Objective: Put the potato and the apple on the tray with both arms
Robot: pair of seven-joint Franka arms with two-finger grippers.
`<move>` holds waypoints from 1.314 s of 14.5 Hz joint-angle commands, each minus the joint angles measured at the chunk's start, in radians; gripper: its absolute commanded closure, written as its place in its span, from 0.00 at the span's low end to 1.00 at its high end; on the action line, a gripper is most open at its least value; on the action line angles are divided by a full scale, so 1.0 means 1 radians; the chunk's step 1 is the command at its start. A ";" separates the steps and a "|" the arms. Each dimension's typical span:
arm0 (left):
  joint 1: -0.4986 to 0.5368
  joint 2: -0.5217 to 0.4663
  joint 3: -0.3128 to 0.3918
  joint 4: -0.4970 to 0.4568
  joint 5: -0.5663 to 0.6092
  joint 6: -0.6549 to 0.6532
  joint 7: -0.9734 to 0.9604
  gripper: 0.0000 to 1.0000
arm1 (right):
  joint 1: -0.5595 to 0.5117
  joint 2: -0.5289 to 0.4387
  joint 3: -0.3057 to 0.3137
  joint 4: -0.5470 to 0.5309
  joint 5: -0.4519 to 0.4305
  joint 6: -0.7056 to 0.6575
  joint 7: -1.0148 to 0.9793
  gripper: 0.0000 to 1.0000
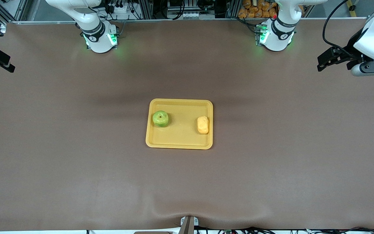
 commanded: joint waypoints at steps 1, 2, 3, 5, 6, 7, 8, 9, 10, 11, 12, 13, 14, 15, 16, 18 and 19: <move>0.017 -0.017 -0.002 -0.010 -0.018 -0.013 0.054 0.00 | -0.001 0.001 0.000 0.009 -0.011 0.001 -0.003 0.00; 0.017 -0.017 0.002 -0.010 -0.018 -0.013 0.073 0.00 | 0.000 0.001 0.000 0.009 -0.011 0.001 -0.003 0.00; 0.017 -0.017 0.004 -0.006 -0.016 -0.013 0.083 0.00 | 0.000 0.001 0.000 0.009 -0.011 0.000 -0.003 0.00; 0.017 -0.017 0.005 0.000 -0.011 -0.022 0.085 0.00 | 0.000 0.001 0.002 0.011 -0.011 -0.006 -0.003 0.00; 0.019 -0.014 0.005 0.004 -0.011 -0.024 0.085 0.00 | 0.002 0.001 0.002 0.009 -0.011 -0.009 -0.003 0.00; 0.019 -0.011 0.005 0.004 -0.011 -0.024 0.085 0.00 | 0.002 0.001 0.002 0.011 -0.011 -0.009 -0.003 0.00; 0.017 -0.006 0.005 0.006 -0.011 -0.024 0.085 0.00 | 0.002 0.003 0.002 0.011 -0.011 -0.009 -0.003 0.00; 0.017 -0.005 0.005 0.006 -0.011 -0.022 0.079 0.00 | 0.002 0.003 0.002 0.011 -0.011 -0.009 -0.003 0.00; 0.017 -0.002 0.005 0.010 -0.008 -0.022 0.083 0.00 | 0.002 0.003 0.000 0.013 -0.011 -0.009 -0.003 0.00; 0.019 0.006 0.005 0.015 -0.010 -0.022 0.083 0.00 | 0.002 0.004 0.000 0.013 -0.011 -0.009 -0.003 0.00; 0.019 0.011 0.005 0.023 -0.010 -0.022 0.083 0.00 | 0.003 0.004 0.000 0.011 -0.013 -0.009 -0.003 0.00; 0.019 0.011 0.005 0.027 -0.010 -0.022 0.082 0.00 | 0.003 0.004 0.000 0.011 -0.013 -0.009 -0.003 0.00; 0.020 0.012 0.005 0.027 -0.008 -0.022 0.085 0.00 | 0.008 0.004 -0.001 0.013 -0.014 -0.009 -0.003 0.00; 0.022 0.012 0.005 0.029 -0.008 -0.022 0.084 0.00 | 0.011 0.006 -0.006 0.013 -0.016 -0.009 -0.003 0.00; 0.023 0.014 0.005 0.030 -0.008 -0.022 0.083 0.00 | 0.015 0.006 -0.006 0.013 -0.019 -0.008 -0.003 0.00; 0.022 0.026 0.005 0.043 -0.005 -0.022 0.079 0.00 | 0.012 0.006 -0.004 0.013 -0.019 -0.003 -0.003 0.00; 0.020 0.028 0.005 0.043 -0.004 -0.022 0.079 0.00 | 0.011 0.006 -0.004 0.013 -0.019 -0.005 -0.003 0.00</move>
